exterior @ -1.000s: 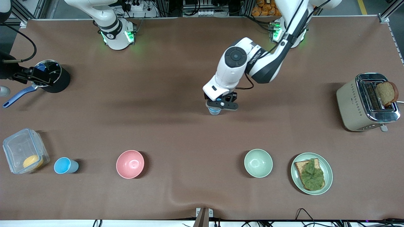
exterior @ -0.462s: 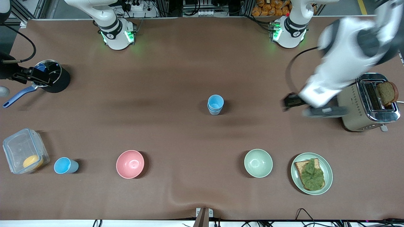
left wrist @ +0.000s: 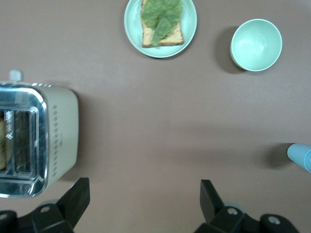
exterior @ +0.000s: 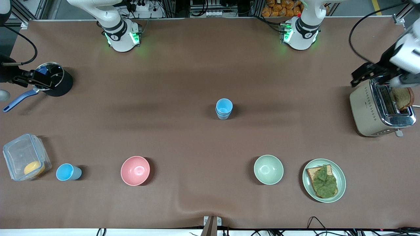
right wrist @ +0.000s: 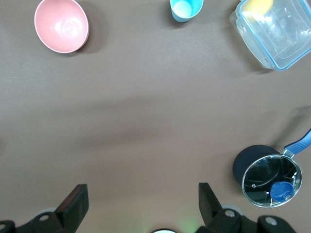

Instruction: Stack blue cups with both arms

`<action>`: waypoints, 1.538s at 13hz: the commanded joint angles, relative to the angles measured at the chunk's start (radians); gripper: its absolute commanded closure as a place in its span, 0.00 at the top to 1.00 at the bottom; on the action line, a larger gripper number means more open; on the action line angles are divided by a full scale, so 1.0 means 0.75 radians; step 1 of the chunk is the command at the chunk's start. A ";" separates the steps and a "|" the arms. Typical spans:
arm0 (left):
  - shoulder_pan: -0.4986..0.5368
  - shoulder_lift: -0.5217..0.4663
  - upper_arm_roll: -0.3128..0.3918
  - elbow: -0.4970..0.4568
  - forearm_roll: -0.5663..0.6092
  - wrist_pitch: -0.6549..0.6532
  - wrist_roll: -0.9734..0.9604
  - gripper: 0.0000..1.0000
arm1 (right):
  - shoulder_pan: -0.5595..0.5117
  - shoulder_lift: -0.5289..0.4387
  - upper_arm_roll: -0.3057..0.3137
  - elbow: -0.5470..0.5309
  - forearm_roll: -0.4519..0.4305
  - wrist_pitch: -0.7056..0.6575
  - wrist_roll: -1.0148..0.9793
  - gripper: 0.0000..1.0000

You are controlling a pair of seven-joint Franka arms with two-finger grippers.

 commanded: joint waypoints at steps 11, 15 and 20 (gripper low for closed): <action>0.031 0.315 -0.026 0.448 0.039 -0.116 -0.119 1.00 | -0.005 0.008 0.002 0.020 -0.017 -0.017 -0.017 1.00; 0.031 0.309 -0.026 0.457 0.030 -0.116 -0.123 1.00 | -0.005 0.008 0.002 0.020 -0.017 -0.017 -0.013 1.00; 0.031 0.303 -0.038 0.455 0.039 -0.116 -0.137 1.00 | -0.005 0.008 0.002 0.020 -0.017 -0.017 -0.015 1.00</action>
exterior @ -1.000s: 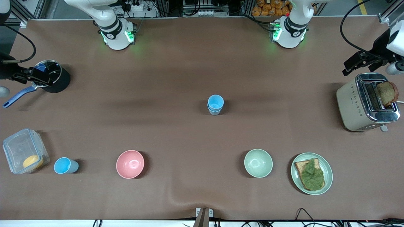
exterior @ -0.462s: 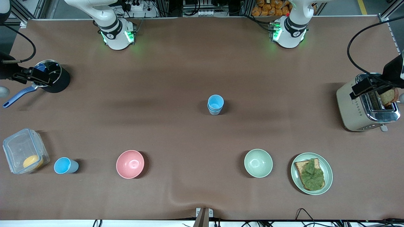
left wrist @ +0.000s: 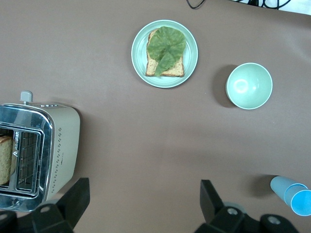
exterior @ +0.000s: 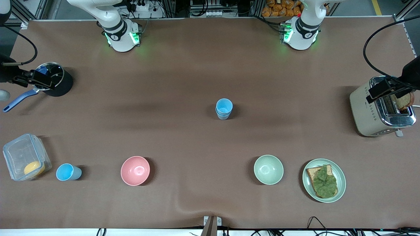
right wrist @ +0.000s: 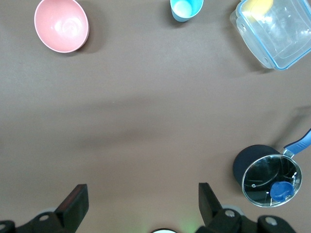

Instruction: Stack blue cups with both arms

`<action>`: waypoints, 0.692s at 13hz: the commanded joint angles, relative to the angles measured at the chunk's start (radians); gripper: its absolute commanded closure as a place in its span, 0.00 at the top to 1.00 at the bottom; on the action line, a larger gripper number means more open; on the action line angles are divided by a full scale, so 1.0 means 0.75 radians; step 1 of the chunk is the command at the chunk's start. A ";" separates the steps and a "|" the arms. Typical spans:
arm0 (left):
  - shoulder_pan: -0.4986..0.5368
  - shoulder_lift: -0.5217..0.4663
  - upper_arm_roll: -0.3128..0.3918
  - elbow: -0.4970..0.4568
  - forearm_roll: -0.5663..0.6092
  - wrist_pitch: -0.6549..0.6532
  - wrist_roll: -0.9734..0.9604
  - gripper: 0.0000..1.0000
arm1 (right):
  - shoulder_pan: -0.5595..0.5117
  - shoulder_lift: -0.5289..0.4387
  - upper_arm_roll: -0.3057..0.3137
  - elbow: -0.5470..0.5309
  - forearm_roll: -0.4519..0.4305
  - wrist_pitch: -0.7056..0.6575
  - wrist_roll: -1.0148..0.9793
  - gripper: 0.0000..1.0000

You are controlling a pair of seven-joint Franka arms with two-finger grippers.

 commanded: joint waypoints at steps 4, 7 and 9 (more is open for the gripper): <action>0.001 -0.011 -0.019 0.013 0.029 -0.030 -0.024 1.00 | -0.005 0.008 0.003 0.020 -0.017 -0.016 -0.016 1.00; 0.000 -0.012 -0.019 0.013 0.023 -0.030 -0.027 1.00 | -0.005 0.010 0.003 0.020 -0.017 -0.016 -0.014 1.00; 0.001 -0.012 -0.019 0.013 0.019 -0.030 -0.027 1.00 | -0.005 0.008 0.003 0.020 -0.017 -0.016 -0.016 1.00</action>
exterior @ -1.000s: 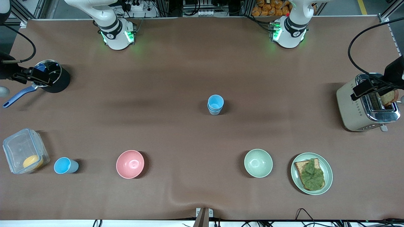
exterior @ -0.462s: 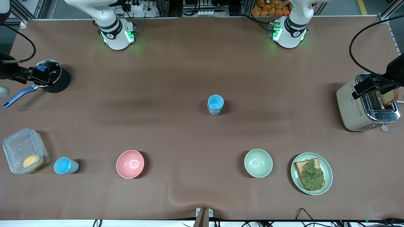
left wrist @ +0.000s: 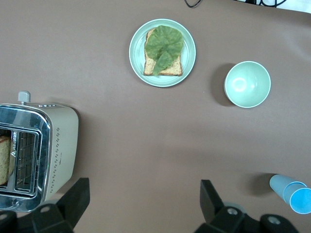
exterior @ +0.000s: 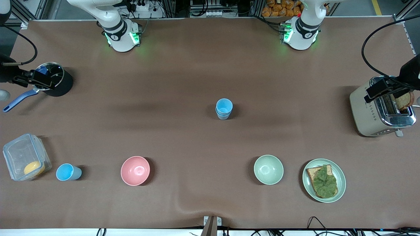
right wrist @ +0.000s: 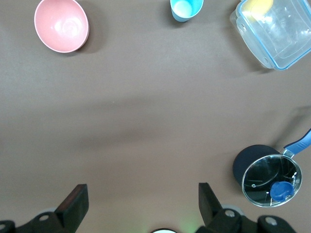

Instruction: Stack blue cups with both arms

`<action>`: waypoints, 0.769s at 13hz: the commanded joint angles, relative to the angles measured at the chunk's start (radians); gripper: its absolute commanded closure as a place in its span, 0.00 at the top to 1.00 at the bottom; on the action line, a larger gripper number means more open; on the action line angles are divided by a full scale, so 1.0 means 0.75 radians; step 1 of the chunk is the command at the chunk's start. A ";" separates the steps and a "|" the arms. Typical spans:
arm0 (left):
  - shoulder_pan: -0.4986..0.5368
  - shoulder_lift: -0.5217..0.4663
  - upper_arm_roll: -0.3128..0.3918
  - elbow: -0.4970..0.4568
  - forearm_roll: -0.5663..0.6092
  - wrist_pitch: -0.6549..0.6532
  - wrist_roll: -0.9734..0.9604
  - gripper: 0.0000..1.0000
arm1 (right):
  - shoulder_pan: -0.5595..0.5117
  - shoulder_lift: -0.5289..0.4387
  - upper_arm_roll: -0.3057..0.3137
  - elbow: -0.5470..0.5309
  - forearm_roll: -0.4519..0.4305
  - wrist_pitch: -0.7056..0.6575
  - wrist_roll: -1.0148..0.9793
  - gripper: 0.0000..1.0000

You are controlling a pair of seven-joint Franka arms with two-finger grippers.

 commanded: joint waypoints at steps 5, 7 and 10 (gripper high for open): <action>0.002 -0.013 -0.009 0.011 0.017 -0.028 -0.026 1.00 | -0.005 0.008 0.003 0.020 -0.017 -0.016 -0.016 1.00; 0.002 -0.013 -0.024 0.013 0.017 -0.028 -0.026 1.00 | -0.005 0.008 0.003 0.020 -0.017 -0.016 -0.016 1.00; 0.000 -0.022 -0.030 0.009 0.017 -0.032 -0.024 1.00 | -0.005 0.008 0.003 0.020 -0.017 -0.016 -0.016 1.00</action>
